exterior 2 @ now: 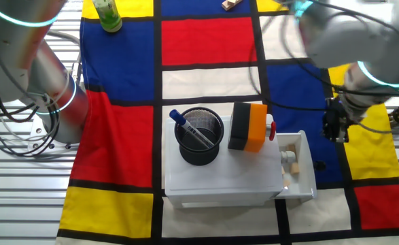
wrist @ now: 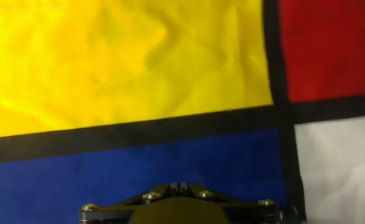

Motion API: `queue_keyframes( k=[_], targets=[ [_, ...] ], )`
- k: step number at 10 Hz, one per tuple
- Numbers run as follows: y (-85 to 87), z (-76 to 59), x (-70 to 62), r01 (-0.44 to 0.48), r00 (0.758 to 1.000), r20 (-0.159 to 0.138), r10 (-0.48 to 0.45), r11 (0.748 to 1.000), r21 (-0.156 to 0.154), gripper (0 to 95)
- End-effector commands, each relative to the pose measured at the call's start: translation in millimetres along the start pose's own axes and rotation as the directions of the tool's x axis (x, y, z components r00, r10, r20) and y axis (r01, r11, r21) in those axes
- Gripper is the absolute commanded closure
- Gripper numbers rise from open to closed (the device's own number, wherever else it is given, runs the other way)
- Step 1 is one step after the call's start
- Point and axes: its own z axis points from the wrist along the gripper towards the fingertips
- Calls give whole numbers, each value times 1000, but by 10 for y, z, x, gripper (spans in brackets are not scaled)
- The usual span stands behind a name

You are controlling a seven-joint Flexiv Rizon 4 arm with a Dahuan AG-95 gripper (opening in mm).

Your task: Use the gripper to push and close the drawer

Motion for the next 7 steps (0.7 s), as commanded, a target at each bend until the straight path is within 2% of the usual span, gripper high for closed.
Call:
queue_keyframes(
  k=[1, 4, 5, 6, 7],
  targets=[
    [2, 17, -43, -15, 1000, -6, 15, 1000, 0, 950],
    [2, 17, -43, -16, 1000, 3, 16, 1000, -12, 950],
    [2, 17, -43, -14, 1000, 12, 15, 999, -41, 950],
    [2, 17, -43, -2, 1000, 13, 3, 996, -88, 950],
    [2, 17, -43, 18, 1000, 13, -17, 994, -105, 950]
  ],
)
